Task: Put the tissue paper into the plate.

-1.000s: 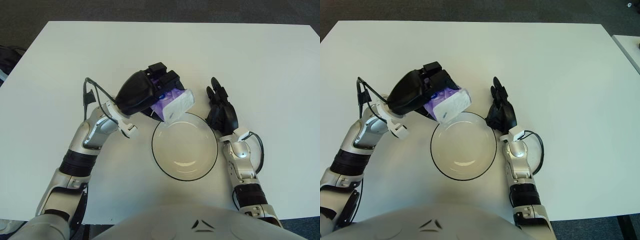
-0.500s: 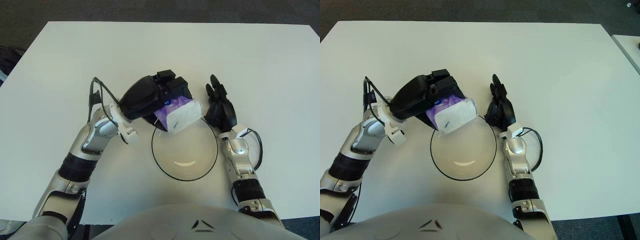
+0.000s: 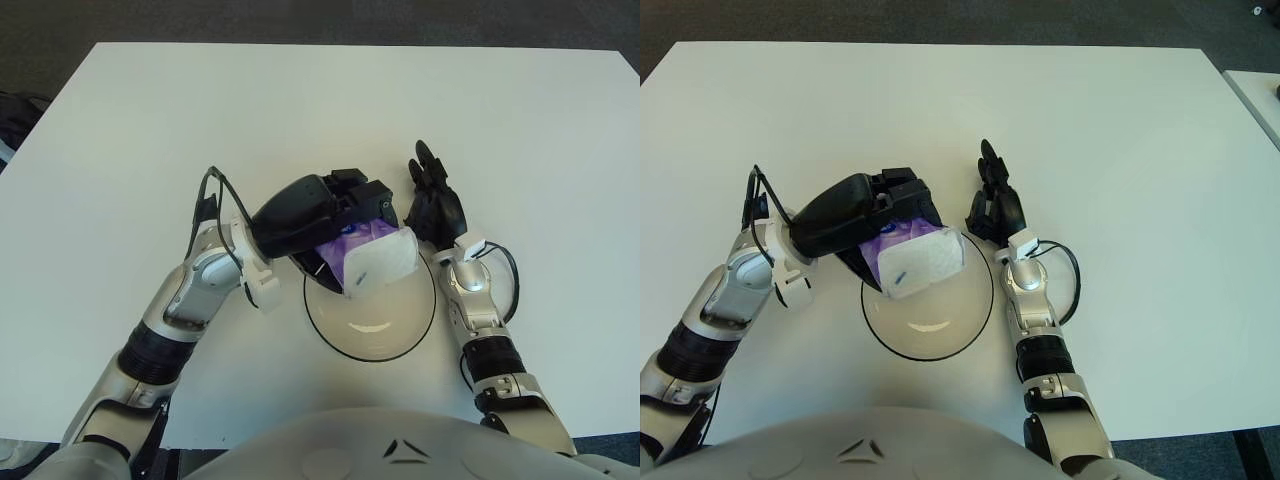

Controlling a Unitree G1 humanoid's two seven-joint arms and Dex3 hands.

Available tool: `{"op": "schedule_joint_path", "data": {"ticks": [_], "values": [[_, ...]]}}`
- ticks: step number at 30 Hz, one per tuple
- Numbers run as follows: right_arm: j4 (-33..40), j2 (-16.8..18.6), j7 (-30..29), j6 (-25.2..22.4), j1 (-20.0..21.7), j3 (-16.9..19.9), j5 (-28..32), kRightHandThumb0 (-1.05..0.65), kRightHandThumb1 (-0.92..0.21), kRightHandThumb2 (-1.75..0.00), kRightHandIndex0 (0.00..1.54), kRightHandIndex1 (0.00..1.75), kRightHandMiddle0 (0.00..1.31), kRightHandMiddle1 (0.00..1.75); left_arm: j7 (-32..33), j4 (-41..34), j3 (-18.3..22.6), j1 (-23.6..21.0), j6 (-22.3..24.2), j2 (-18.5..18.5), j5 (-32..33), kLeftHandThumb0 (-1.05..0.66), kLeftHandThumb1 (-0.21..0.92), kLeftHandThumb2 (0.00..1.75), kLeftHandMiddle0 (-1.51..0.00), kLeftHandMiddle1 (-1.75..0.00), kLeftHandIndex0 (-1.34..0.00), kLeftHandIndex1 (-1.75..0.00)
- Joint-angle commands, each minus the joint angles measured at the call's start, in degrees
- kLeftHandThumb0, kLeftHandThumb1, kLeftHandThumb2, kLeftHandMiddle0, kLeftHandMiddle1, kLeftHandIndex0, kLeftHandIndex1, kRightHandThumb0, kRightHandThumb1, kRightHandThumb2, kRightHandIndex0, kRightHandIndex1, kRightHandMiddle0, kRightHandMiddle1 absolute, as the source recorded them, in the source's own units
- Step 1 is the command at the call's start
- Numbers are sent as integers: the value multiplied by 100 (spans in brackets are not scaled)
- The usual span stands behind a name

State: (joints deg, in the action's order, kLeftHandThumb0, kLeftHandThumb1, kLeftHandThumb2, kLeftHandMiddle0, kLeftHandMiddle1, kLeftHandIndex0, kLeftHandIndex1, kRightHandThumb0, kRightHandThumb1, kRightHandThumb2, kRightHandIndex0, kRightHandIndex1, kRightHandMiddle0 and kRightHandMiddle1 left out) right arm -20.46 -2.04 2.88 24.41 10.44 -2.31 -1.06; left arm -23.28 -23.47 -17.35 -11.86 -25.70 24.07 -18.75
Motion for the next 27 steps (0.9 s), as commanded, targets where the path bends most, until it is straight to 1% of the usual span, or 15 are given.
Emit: {"op": "schedule_joint_path", "data": {"ticks": [1,3,5,8,9,12,16,19,21,25,27], "values": [[-1369,-1,-126,-518,-963,-124,-288,-90,-92,-105,0,0,0,6,-434,-488,-232,236,528,21,414,-45,40,121,-122,-175,-54,-175],[-1395,-15,-109,-484,-965,-128,-273,-91,-92,-105,0,0,0,5,-487,-509,-259,236,529,40,460,-44,41,120,-121,-175,-54,-175],[-1464,-40,-21,-379,-963,-127,-219,-91,-92,-105,0,0,0,4,-500,-446,-280,237,396,69,452,-44,41,120,-120,-175,-54,-175],[-1416,-30,27,-374,-985,-130,-168,-92,-92,-105,0,0,0,3,-440,-271,-275,258,125,93,368,-44,41,119,-118,-175,-53,-175],[-1248,-17,25,-446,-1067,-143,-158,-92,-92,-106,0,0,0,2,-391,-139,-273,251,-41,104,319,-44,41,119,-118,-175,-53,-175],[-1150,17,43,-602,-1084,-133,-105,-93,-92,-105,0,0,1,1,-239,296,-303,176,-603,125,164,-44,42,119,-116,-175,-53,-175],[-998,60,52,-760,-1106,-147,-81,-94,-92,-105,0,0,1,1,-131,637,-328,121,-1064,73,110,-44,42,118,-115,-175,-52,-175],[-926,86,59,-825,-1113,-149,-68,-93,-92,-106,0,0,1,1,-98,824,-340,64,-1326,56,94,-44,42,118,-115,-175,-52,-175],[-864,100,53,-863,-1124,-154,-68,-93,-92,-106,0,0,0,1,-78,951,-358,27,-1453,28,51,-44,42,118,-115,-175,-52,-175],[-783,128,35,-899,-1152,-158,-61,-92,-92,-106,0,0,0,1,-156,1144,-424,-39,-1495,-6,15,-43,44,116,-114,-175,-51,-175],[-738,145,44,-918,-1174,-161,-41,-91,-92,-106,0,0,0,1,-345,1116,-478,-29,-1221,24,74,-43,45,114,-115,-175,-50,-175]]}}
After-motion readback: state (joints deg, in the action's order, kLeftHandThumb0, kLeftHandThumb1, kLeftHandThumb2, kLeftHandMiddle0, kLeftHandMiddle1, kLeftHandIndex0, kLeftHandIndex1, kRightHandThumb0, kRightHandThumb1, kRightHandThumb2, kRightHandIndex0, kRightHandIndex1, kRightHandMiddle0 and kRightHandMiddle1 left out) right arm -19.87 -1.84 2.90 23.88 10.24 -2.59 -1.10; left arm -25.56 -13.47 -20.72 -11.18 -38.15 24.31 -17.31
